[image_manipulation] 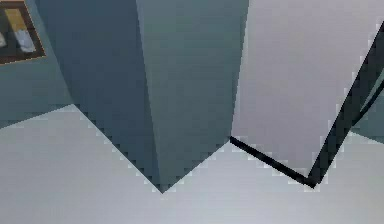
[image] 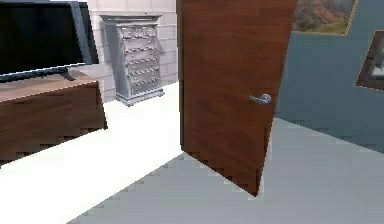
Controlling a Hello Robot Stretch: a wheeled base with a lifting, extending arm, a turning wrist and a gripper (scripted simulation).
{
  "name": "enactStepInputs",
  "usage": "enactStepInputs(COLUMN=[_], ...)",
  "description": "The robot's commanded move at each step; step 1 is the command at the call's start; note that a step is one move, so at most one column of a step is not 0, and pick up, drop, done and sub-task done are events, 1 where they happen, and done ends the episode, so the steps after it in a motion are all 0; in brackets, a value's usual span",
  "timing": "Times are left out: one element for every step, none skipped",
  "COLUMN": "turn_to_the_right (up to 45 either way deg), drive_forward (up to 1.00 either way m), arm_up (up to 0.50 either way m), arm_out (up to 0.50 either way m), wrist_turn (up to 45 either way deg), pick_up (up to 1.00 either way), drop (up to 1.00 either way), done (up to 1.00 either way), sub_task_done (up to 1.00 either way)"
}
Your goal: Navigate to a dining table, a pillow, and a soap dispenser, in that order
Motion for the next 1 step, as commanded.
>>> enactStepInputs(turn_to_the_right=[-18.0], drive_forward=[0.00], arm_up=[0.00], arm_out=[0.00], wrist_turn=[0.0], pick_up=[0.00], drop=[0.00], done=[0.00], sub_task_done=[0.00])
